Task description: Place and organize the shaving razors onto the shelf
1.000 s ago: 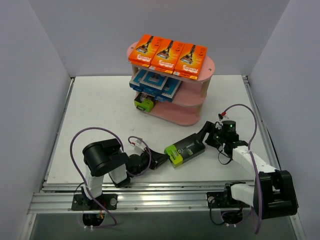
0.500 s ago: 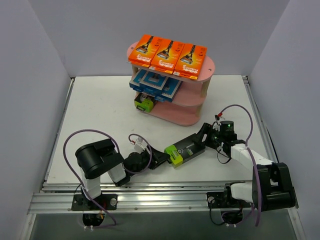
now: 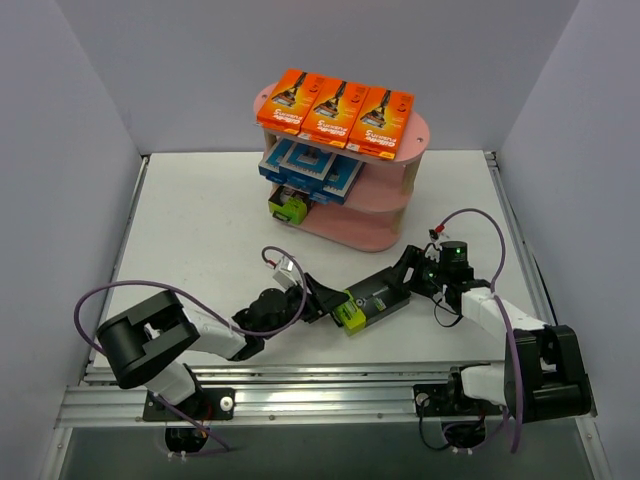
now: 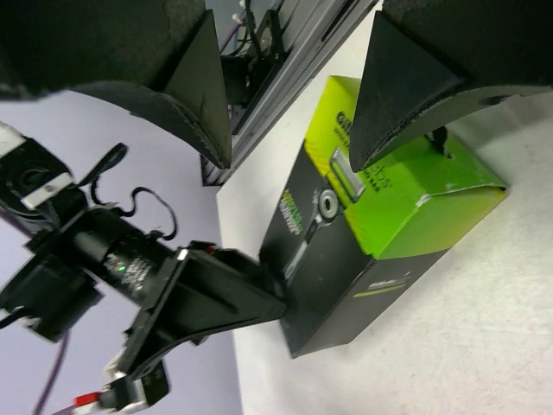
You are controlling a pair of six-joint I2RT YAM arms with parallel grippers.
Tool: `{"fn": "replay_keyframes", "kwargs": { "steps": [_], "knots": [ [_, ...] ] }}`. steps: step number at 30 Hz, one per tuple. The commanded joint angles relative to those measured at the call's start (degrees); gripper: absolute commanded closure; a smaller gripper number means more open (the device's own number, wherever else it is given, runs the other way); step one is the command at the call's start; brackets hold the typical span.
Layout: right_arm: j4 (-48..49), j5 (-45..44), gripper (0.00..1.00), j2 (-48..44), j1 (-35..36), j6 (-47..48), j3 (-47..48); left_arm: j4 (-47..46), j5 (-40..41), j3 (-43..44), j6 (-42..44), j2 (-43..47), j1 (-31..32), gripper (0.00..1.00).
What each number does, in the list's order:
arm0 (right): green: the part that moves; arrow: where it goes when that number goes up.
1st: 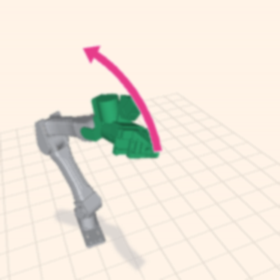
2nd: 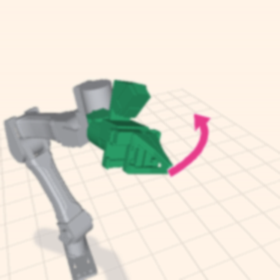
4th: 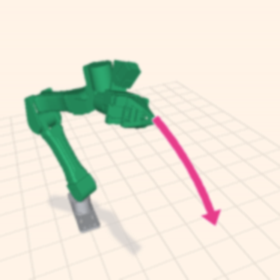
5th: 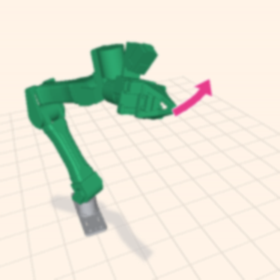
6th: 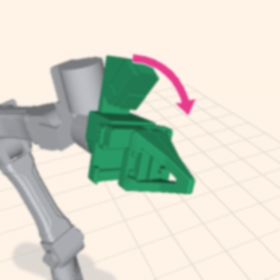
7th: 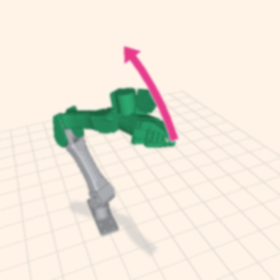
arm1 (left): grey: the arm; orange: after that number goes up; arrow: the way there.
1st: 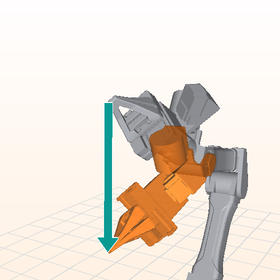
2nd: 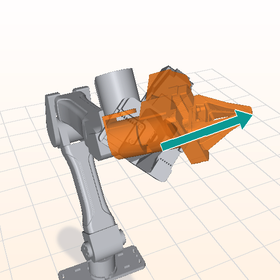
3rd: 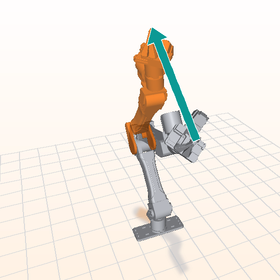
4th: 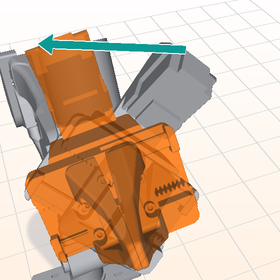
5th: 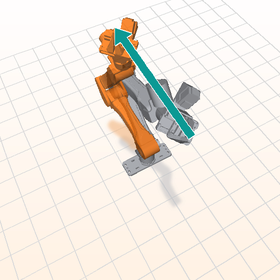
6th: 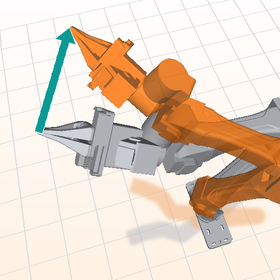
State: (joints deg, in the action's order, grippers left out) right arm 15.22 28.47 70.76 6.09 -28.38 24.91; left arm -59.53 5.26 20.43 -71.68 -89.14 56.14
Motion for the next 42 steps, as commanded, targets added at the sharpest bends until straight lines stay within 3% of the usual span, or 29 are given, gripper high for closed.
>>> {"fn": "replay_keyframes", "kwargs": {
  "steps": [1,5,10,12,28,42],
  "knots": [
    [0.77,0.80,0.32,-0.36,0.33,0.78,0.23,9.42,-2.09,2.07,3.04,0.64,-0.07,0.35],
    [0.86,0.80,0.32,-0.01,0.33,0.78,0.14,14.51,-1.31,1.72,3.65,3.79,0.02,0.33],
    [1.04,0.89,0.32,0.25,0.42,0.78,0.14,30.58,1.25,4.27,4.53,12.06,0.20,0.25],
    [1.04,0.80,0.32,0.43,0.42,0.78,0.23,32.98,1.60,5.06,3.83,13.03,0.20,0.21],
    [1.30,0.89,0.32,0.69,0.51,0.78,0.05,24.02,-0.34,4.89,0.66,6.70,0.29,0.09],
    [1.74,1.24,0.32,1.04,0.59,0.70,-0.03,14.45,-2.09,5.68,-1.71,-2.52,0.90,0.14]
  ]
}}
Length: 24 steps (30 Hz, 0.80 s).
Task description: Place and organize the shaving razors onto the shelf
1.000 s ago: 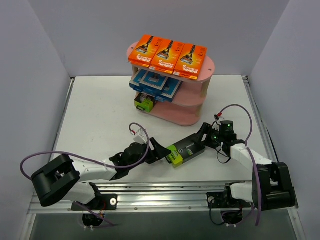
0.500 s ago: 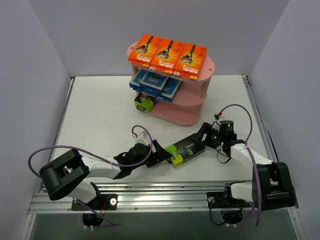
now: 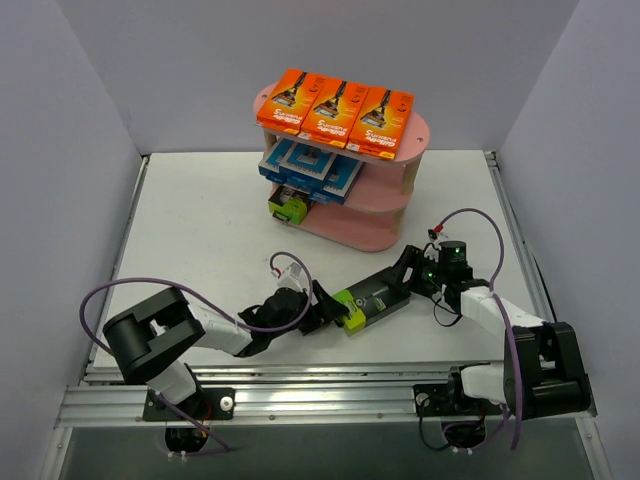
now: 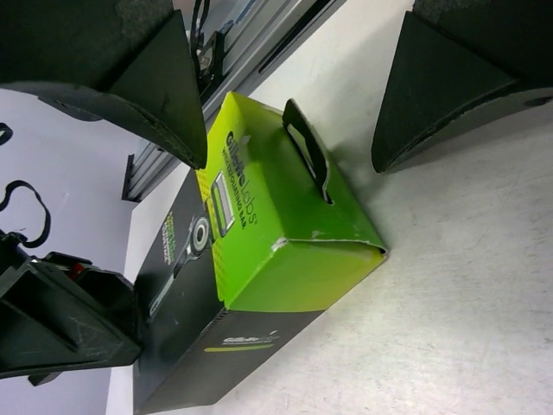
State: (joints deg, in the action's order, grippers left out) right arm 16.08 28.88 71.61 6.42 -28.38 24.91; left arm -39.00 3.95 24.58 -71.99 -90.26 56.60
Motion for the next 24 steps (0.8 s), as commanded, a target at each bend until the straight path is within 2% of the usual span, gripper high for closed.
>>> {"fn": "replay_keyframes", "kwargs": {
  "steps": [1,13,22,23,24],
  "knots": [
    [0.89,0.82,0.32,0.37,0.26,0.70,-0.03,-6.43,-0.78,1.61,-1.40,-1.67,0.53,0.14],
    [1.06,1.00,0.32,0.28,0.44,0.61,-0.12,-8.71,-1.39,3.37,-1.58,-4.83,0.53,0.49],
    [1.15,1.17,0.32,0.28,0.44,0.61,-0.21,-14.70,-2.98,2.14,-2.46,-9.58,0.53,0.65],
    [1.06,1.17,0.32,0.28,0.44,0.61,-0.12,-14.78,-3.07,2.14,-2.20,-9.41,0.53,0.73],
    [1.06,1.26,0.32,0.11,0.44,0.61,-0.12,-14.87,-2.98,2.05,-2.11,-9.32,0.53,0.77]
  ]
}}
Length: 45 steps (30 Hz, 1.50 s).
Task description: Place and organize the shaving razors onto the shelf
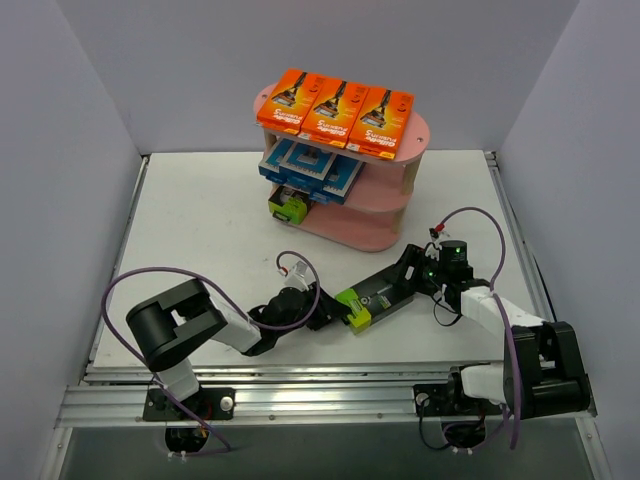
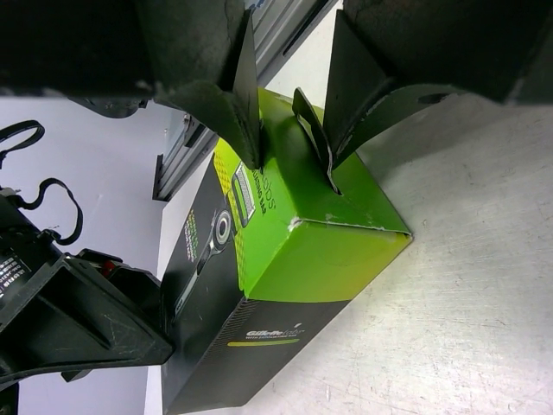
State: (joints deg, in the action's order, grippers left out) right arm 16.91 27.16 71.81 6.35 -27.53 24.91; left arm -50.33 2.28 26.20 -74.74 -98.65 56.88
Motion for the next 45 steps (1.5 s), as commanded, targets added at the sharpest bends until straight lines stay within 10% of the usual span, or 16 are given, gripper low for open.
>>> {"fn": "replay_keyframes", "kwargs": {
  "steps": [1,5,45],
  "knots": [
    [0.06,2.90,0.32,-0.18,0.59,-0.24,-0.12,-3.29,-1.23,0.44,0.74,-0.23,0.25,0.81],
    [-0.73,2.90,0.32,-0.79,0.51,-0.16,0.23,0.56,-1.23,1.22,2.66,2.67,0.25,0.98],
    [-13.83,-1.14,0.31,-17.32,-0.20,-0.42,3.31,24.75,-2.20,3.86,15.50,22.62,-9.60,0.98]
  ]
}}
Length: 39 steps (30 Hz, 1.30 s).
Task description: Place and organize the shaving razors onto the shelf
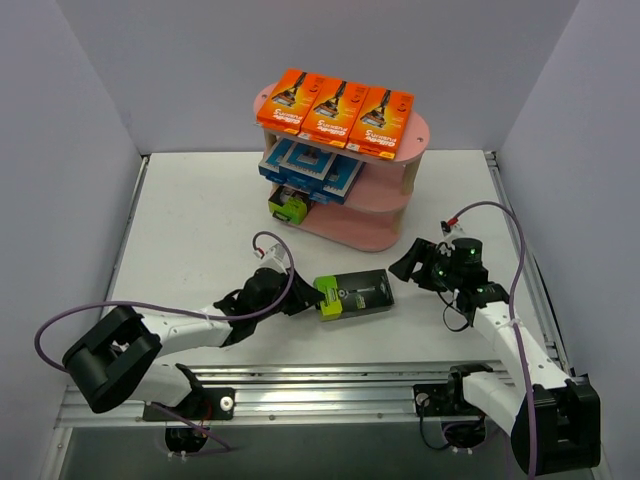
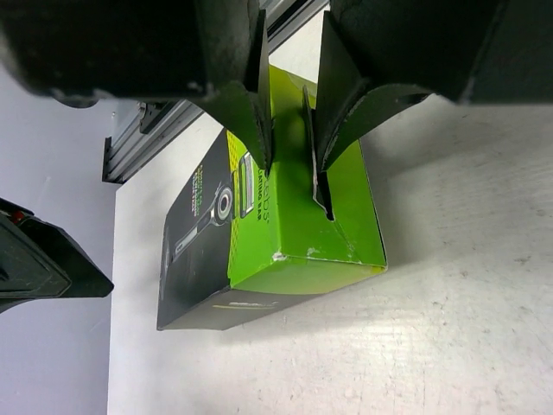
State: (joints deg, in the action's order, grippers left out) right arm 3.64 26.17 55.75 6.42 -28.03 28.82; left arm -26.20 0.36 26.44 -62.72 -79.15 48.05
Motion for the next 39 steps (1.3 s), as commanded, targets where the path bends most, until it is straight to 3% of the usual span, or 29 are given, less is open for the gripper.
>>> {"fn": "replay_keyframes", "kwargs": {
  "steps": [1,20,39],
  "knots": [
    [-0.56,-0.07,0.31,-1.34,-0.26,0.00,-0.87,1.05,-0.36,3.62,3.57,3.39,-0.94,0.98],
    [-0.65,0.98,0.31,-3.01,-0.26,-1.06,-2.71,-0.79,-3.61,3.18,4.71,7.08,-6.83,0.98],
    [-0.21,0.98,0.31,-2.75,-0.26,-1.32,-2.98,1.33,-3.09,4.77,8.32,7.96,-8.33,0.98]
  ]
}}
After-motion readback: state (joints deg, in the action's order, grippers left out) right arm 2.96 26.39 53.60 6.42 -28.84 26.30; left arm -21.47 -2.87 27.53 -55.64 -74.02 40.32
